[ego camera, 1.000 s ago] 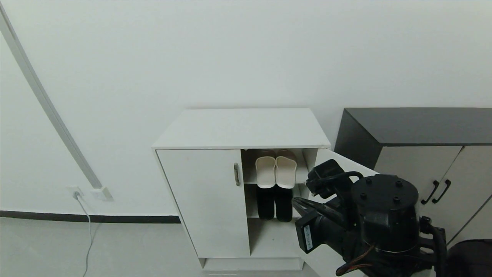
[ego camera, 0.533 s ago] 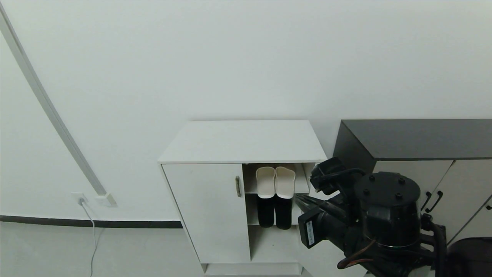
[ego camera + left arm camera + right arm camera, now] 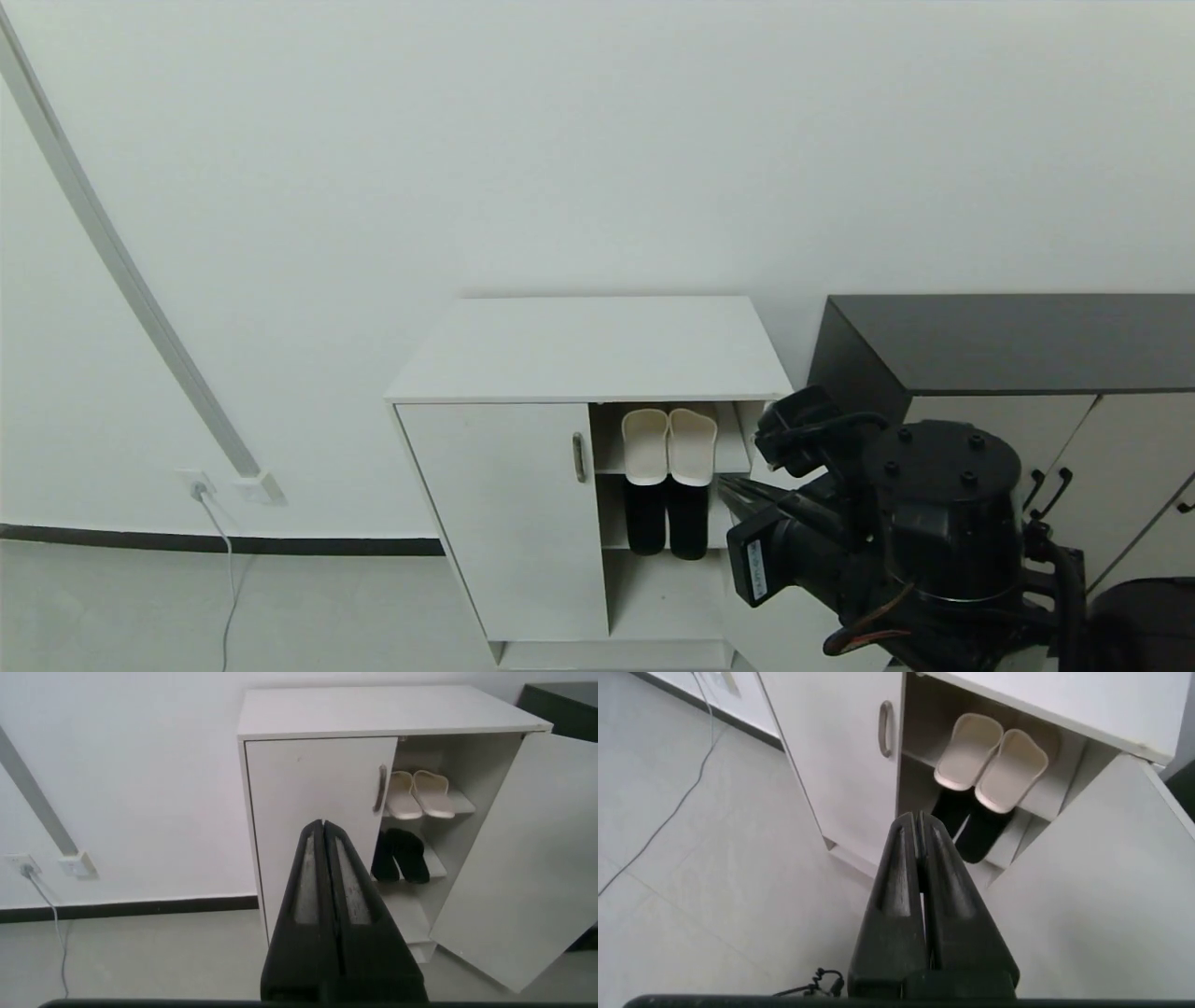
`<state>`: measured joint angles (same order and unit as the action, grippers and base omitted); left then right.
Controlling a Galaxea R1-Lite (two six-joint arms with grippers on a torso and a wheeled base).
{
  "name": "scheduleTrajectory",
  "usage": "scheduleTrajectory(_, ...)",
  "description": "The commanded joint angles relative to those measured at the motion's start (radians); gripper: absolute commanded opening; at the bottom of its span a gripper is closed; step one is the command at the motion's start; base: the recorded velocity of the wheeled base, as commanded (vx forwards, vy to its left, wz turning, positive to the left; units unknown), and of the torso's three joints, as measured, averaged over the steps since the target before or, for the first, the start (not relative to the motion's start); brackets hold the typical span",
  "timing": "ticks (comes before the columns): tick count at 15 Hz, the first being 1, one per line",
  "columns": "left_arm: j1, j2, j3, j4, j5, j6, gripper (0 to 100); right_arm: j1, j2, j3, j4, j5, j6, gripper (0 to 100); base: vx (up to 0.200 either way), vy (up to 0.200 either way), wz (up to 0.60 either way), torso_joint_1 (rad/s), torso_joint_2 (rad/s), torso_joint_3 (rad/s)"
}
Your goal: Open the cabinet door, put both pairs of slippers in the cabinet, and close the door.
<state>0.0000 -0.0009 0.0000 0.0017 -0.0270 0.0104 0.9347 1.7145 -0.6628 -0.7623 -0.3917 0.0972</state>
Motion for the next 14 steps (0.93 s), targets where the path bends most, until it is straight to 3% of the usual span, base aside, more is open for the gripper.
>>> scheduleTrajectory(1, 0.000, 0.001, 0.000, 0.000, 0.001, 0.000, 0, -0.010, -0.001, -0.001, 0.000, -0.003, -0.001, 0, 0.000, 0.000, -0.60, 0.002, 0.00, 0.002)
scheduleTrajectory(5, 0.000, 0.001, 0.000, 0.000, 0.001, 0.000, 0, -0.023, -0.001, 0.000, 0.000, -0.001, 0.001, 0, 0.000, 0.000, -0.60, 0.002, 0.00, 0.002)
scheduleTrajectory(12, 0.000, 0.001, 0.000, 0.000, -0.001, 0.000, 0, -0.036, 0.005, 0.002, -0.009, -0.003, -0.001, 0, 0.000, 0.000, 0.00, 0.000, 0.00, 0.000)
scheduleTrajectory(14, 0.000, 0.001, 0.000, -0.002, 0.001, -0.001, 0, -0.036, 0.002, 0.002, -0.009, -0.003, -0.001, 0, -0.200, 0.000, 0.00, 0.000, 0.00, 0.005)
